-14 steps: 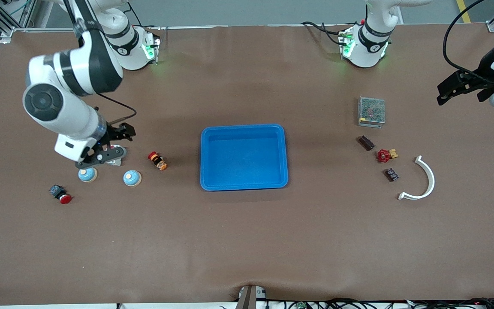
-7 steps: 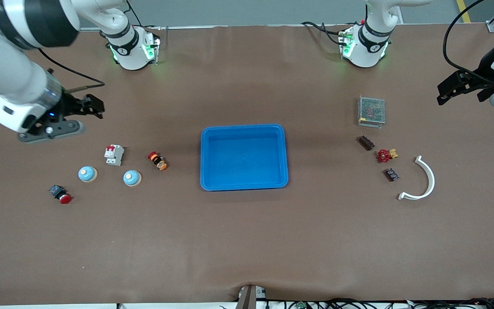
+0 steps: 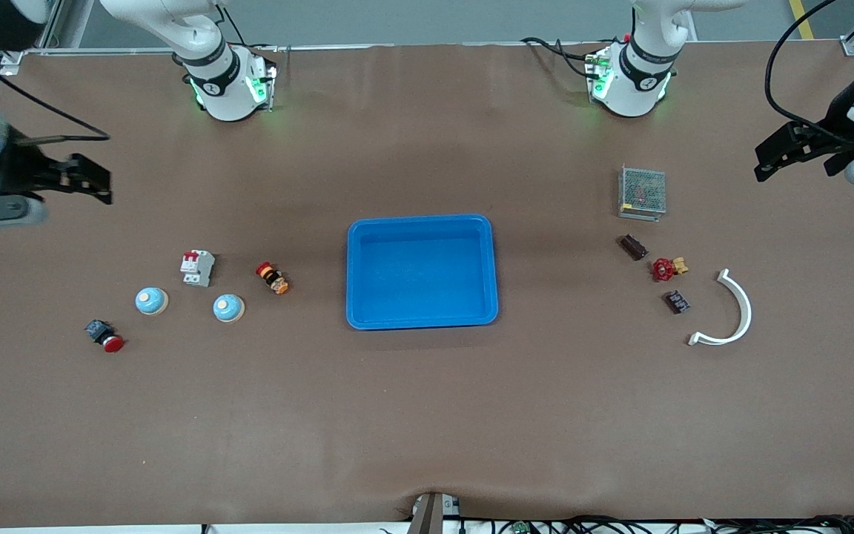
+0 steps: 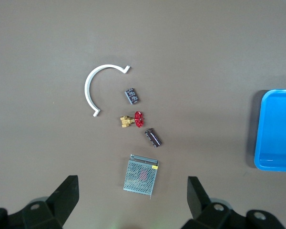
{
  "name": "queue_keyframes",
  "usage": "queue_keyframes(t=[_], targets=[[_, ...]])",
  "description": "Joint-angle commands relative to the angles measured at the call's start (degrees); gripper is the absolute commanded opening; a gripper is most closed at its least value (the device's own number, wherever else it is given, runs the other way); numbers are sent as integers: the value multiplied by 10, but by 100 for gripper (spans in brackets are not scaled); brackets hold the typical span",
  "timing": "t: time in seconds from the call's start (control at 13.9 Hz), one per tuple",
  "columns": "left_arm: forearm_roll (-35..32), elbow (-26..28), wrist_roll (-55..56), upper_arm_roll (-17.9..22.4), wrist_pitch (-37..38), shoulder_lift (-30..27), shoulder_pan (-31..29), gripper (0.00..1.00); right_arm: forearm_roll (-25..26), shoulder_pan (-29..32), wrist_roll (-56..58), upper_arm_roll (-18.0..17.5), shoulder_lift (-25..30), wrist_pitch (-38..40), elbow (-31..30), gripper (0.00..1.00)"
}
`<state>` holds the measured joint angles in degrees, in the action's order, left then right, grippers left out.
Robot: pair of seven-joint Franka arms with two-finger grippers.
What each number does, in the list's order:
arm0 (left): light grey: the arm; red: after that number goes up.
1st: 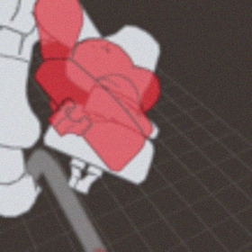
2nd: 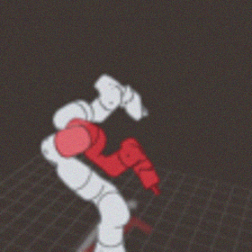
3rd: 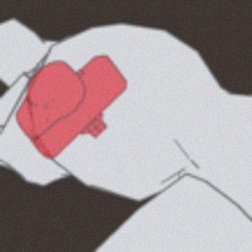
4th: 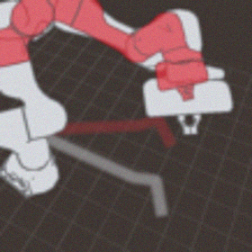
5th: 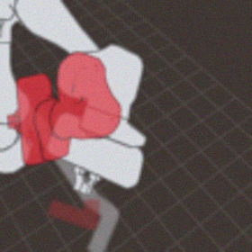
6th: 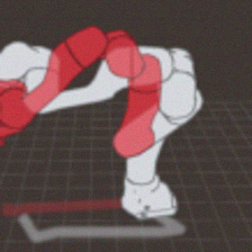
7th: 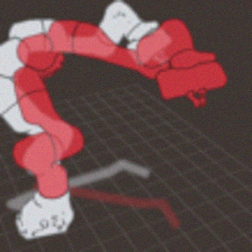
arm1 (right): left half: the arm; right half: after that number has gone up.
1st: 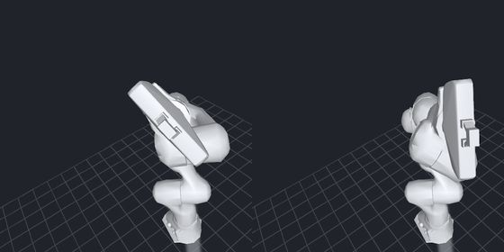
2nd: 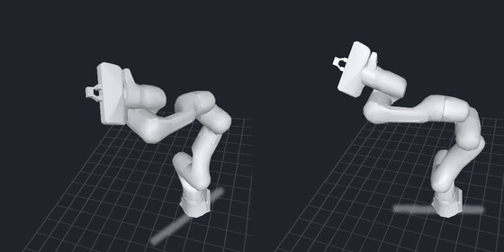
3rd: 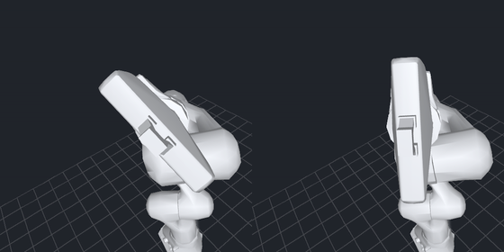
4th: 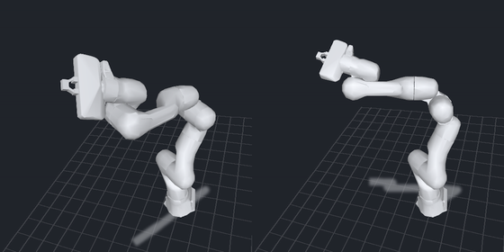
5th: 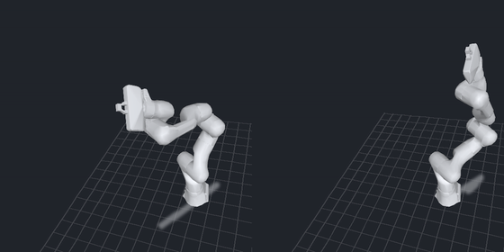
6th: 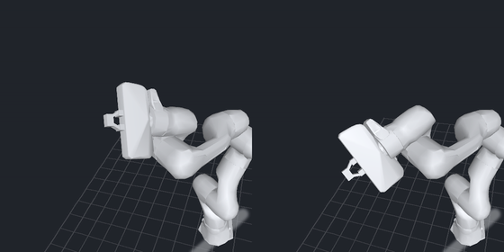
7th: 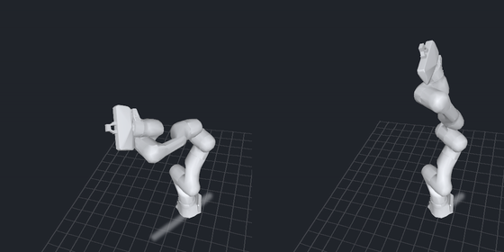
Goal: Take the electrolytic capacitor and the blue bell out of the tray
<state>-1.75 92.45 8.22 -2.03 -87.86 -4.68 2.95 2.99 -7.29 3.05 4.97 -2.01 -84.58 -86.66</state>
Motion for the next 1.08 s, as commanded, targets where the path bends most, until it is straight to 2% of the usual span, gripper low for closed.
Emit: queue_keyframes(t=[0.0,0.29,1.0], targets=[[-8,-3,-12,-2,-1,-2,-1,100,1,48,1,-8,2,13,18,100],[-9,-4,-12,-3,-3,-1,1,100,4,85,-1,-9,-4,12,48,100],[-6,-5,-13,-3,-1,-7,3,100,3,112,-3,-9,-8,20,49,100]])
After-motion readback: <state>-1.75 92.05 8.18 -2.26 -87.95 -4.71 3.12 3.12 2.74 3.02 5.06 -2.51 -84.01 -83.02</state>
